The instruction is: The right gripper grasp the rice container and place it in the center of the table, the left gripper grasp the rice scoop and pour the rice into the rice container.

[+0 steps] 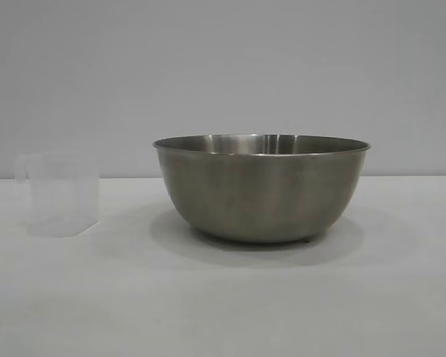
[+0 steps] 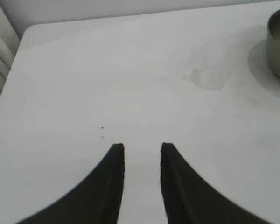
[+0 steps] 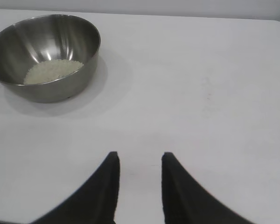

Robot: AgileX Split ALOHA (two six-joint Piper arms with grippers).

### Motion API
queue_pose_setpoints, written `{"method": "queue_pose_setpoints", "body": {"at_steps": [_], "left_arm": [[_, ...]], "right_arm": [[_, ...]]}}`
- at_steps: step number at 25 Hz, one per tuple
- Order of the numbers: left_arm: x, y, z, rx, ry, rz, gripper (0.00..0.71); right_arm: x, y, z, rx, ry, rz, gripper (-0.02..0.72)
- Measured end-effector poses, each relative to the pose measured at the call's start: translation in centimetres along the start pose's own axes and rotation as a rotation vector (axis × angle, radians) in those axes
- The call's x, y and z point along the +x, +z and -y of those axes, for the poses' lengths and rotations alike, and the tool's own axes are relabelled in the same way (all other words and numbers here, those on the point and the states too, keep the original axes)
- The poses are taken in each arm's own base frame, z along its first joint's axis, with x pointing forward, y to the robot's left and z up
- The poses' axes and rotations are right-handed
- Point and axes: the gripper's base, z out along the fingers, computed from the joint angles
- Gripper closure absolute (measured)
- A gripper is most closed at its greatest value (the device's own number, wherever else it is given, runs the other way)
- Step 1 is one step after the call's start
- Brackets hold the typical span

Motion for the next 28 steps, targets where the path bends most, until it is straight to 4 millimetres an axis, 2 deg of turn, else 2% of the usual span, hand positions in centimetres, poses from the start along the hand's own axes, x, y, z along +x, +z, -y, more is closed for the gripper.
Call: {"method": "queue_pose_setpoints", "body": {"at_steps": [10,28], "left_arm": [[0.0,-0.02,0.58,0.064,0.019,0.001,0.55],[0.0,-0.02,0.59,0.052,0.012,0.0,0.55]], "right_arm": [[0.0,0.0,0.0,0.0,0.0,0.0,0.488],[0.0,0.0,0.0,0.0,0.0,0.0,0.488]]}}
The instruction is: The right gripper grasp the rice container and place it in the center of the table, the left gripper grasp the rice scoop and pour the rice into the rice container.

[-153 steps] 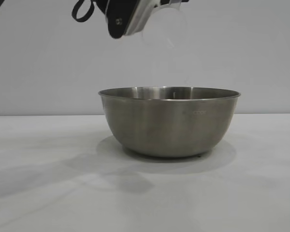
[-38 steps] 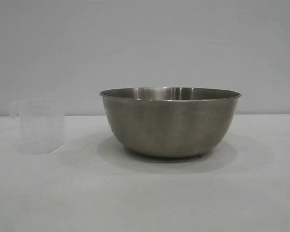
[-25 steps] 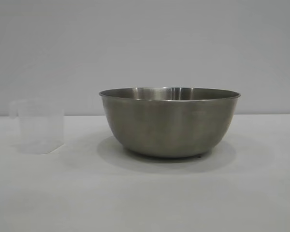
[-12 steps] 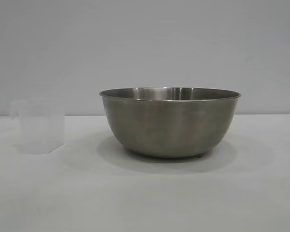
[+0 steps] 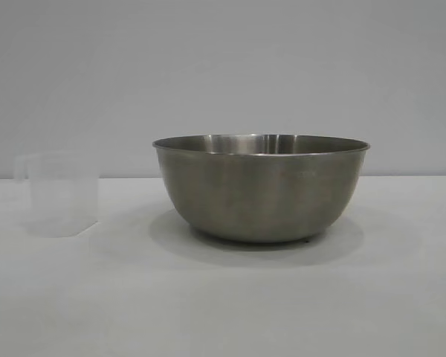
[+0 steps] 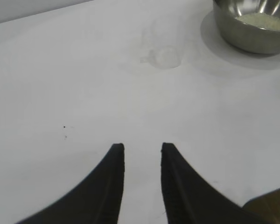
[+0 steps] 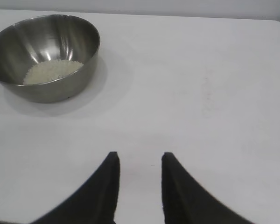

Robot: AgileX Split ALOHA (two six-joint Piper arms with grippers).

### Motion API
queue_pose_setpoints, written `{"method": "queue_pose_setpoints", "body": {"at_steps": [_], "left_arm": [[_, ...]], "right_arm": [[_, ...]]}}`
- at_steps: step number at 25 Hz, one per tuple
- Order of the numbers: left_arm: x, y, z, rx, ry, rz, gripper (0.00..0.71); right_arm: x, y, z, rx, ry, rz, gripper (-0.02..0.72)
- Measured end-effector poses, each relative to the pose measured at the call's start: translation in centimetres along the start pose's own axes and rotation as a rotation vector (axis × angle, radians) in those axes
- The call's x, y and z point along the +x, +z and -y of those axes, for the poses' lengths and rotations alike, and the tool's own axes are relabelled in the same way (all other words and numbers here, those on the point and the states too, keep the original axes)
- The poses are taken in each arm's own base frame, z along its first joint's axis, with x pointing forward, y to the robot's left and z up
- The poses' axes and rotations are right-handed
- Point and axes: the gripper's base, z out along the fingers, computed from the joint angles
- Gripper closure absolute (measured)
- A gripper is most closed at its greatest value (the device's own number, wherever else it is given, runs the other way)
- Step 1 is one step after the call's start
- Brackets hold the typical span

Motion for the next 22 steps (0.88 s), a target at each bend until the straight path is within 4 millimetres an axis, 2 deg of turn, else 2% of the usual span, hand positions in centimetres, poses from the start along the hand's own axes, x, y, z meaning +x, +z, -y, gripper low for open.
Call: {"method": "queue_pose_setpoints", "body": {"at_steps": [13,22], "left_arm": [[0.02,-0.06,0.2,-0.21,-0.123,-0.017,0.55],[0.03,-0.07,0.22,-0.226,-0.132,-0.018,0.55]], "right_arm": [[-0.01,0.01,-0.07,0.067,0.04,0.002,0.488],[-0.01,0.01,-0.07,0.066,0.04,0.002,0.488]]}}
